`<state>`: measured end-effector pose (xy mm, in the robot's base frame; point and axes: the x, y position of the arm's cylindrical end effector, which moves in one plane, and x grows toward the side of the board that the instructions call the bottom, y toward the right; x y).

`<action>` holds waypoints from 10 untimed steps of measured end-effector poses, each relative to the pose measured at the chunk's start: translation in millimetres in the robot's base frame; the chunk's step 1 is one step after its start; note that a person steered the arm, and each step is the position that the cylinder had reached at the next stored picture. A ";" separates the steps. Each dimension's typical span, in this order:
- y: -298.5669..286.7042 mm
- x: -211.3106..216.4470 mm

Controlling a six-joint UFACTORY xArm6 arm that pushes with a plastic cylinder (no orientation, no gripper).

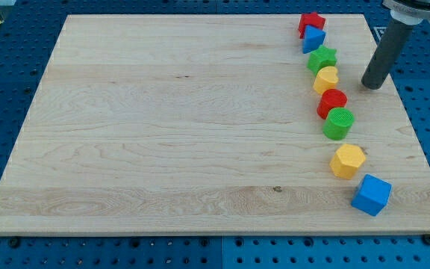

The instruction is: Push the red circle towards the bottom left

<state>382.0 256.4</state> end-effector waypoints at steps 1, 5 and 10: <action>0.0 0.0; -46.5 39.9; -60.6 50.2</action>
<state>432.2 195.8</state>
